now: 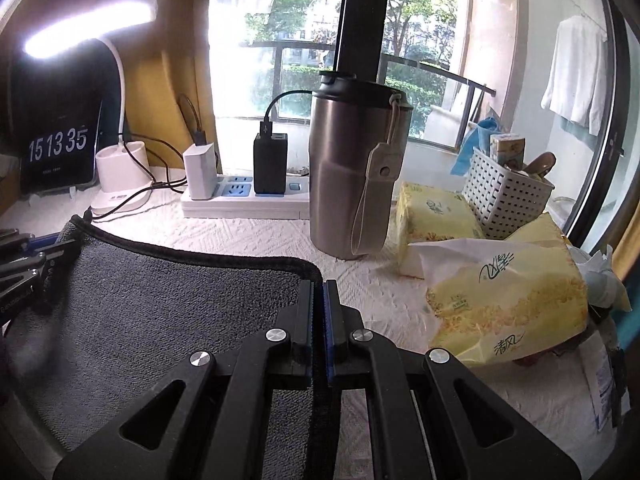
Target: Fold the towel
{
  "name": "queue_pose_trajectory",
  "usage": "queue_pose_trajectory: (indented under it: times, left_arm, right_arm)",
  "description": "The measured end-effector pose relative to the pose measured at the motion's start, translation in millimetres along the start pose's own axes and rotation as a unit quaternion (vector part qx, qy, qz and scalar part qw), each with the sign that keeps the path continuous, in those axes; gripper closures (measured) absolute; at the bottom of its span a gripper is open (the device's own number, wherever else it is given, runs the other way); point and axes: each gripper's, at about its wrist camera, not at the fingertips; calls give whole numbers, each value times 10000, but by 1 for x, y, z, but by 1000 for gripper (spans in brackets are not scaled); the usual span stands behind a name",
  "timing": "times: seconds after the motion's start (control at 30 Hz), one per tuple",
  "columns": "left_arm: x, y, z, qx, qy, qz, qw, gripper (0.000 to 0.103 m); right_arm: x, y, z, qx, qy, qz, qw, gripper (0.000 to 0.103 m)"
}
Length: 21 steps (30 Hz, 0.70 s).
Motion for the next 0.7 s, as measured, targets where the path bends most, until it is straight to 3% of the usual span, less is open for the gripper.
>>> queue_pose_trajectory:
  times: [0.17,0.33,0.4,0.47,0.5,0.63,0.7]
  left_arm:
    - [1,-1,16,387,-3,-20,9992,81]
    - [6,-1,15,378,17,-158,9992,73]
    - [9,0,11,331,53,-222,9992,62]
    - [13,1,7,282,85,-287,9992,39]
    - [15,1,5,263,102,-316,9991,36]
    - [21,2,-3,228,179,-374,9989,34]
    - [23,2,-7,217,202,-406,9987,34]
  right_arm:
    - [-2,-4,10,167,-18,45,9998,98]
    - [-5,-6,16,345,-39,103,9993,98]
    - [-3,-6,19,423,-42,67,9991,98]
    - [-2,-8,22,508,-61,61,9987,98]
    - [-3,-7,23,525,-76,78,9986,98]
    - [-4,-9,27,664,-87,115,9977,97]
    - [-4,-9,26,660,-102,94,9977,91]
Point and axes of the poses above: each gripper's, at about its wrist camera, not at the fingertips, and z roughly the way its jaws point, x to its left, y to its top, and after that the axes turned 10 degrees about -x, right-handed
